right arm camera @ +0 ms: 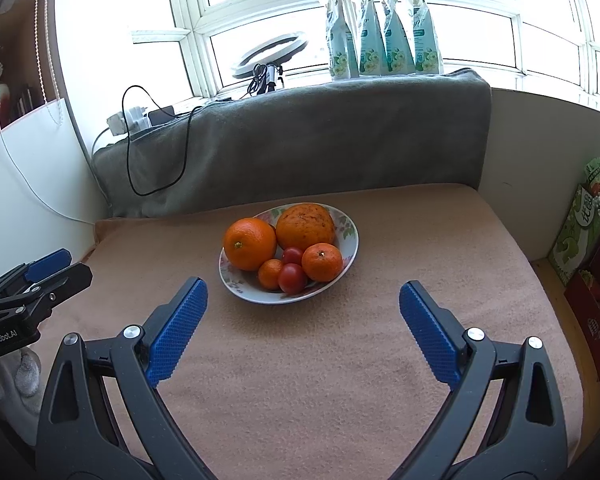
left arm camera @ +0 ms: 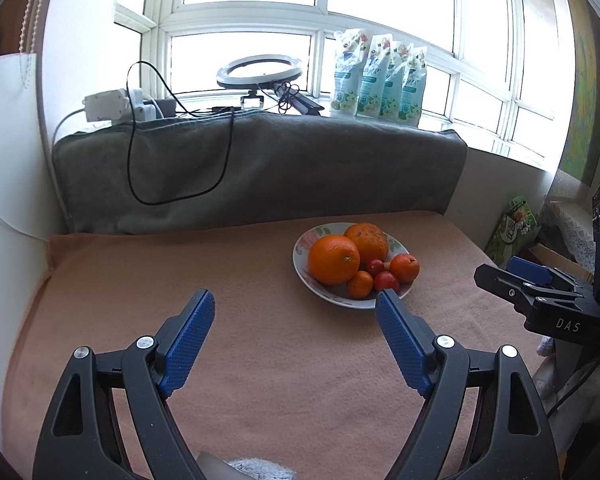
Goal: Organize fruits
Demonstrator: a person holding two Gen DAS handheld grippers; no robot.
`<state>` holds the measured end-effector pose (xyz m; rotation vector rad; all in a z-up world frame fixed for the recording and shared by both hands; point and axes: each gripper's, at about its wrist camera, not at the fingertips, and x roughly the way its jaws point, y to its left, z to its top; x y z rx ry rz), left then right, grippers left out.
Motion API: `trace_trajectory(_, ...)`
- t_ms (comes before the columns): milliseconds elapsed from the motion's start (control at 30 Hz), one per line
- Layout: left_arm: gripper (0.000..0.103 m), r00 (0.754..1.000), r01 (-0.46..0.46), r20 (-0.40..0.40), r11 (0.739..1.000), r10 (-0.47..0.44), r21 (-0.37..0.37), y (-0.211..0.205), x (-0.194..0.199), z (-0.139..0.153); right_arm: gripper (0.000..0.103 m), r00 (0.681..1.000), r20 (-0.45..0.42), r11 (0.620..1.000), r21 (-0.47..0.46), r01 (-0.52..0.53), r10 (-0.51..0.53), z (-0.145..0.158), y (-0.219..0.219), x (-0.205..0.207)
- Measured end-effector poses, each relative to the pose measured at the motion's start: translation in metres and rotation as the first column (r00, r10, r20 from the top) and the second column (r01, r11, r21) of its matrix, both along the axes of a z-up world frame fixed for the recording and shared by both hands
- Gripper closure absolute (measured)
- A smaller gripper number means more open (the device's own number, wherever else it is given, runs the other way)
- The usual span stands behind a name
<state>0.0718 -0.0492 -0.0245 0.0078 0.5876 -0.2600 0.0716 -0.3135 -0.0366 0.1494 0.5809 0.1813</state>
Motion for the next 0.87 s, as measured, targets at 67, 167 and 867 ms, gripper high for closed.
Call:
trace_trajectory(67, 0.02, 1.0, 0.001, 0.002, 1.0, -0.001, 0.001, -0.0004, -0.0007, 0.0003, 0.004, 1.0, -0.003, 1.0, 0.002, 0.0, 0.0, -0.0002, 0.0002, 0.0002)
trace_trajectory(167, 0.02, 1.0, 0.004, -0.002, 1.0, -0.004, -0.001, 0.0002, -0.0001, -0.0005, 0.004, 1.0, -0.008, 1.0, 0.005, 0.001, -0.001, -0.0011, 0.0014, 0.0005)
trace_trajectory(867, 0.02, 1.0, 0.01, -0.013, 1.0, -0.01, -0.001, -0.0005, 0.0021, -0.006, 0.004, 0.999, -0.036, 1.0, 0.017, 0.005, -0.005, -0.0094, 0.0018, 0.0055)
